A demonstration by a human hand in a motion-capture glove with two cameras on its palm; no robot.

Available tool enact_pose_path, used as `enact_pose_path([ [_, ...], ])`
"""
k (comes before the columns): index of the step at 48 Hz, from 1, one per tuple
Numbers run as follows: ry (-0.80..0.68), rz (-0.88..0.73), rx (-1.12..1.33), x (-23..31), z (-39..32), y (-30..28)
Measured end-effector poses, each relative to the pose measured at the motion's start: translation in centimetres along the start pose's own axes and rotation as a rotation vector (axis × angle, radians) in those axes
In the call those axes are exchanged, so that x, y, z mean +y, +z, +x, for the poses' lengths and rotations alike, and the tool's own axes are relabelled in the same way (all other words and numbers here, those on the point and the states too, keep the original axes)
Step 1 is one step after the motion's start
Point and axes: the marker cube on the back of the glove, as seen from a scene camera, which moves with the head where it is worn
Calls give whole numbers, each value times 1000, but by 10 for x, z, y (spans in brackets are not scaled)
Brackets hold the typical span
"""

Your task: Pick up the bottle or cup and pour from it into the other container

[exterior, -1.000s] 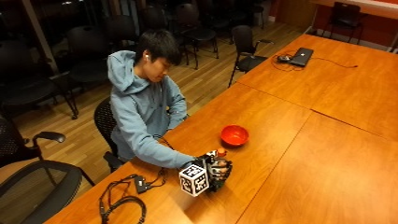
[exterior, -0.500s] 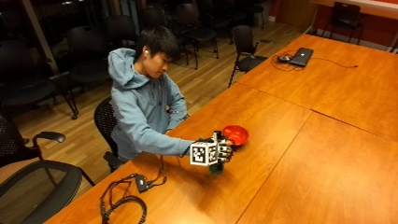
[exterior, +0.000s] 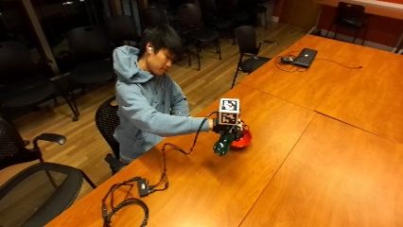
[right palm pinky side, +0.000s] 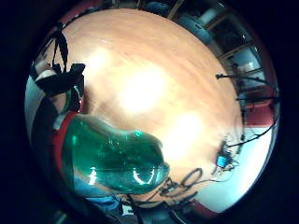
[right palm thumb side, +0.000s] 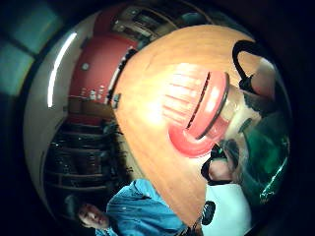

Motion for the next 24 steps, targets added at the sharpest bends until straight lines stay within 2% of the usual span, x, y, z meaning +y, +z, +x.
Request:
enact_pose_path([
  [9, 22, -116, 370, -13, -41, 7],
  [16, -70, -197, 711, -17, -76, 27],
  [21, 35, -182, 776, -28, -124, 59],
  [24, -80, -236, 1023, -27, -124, 63],
])
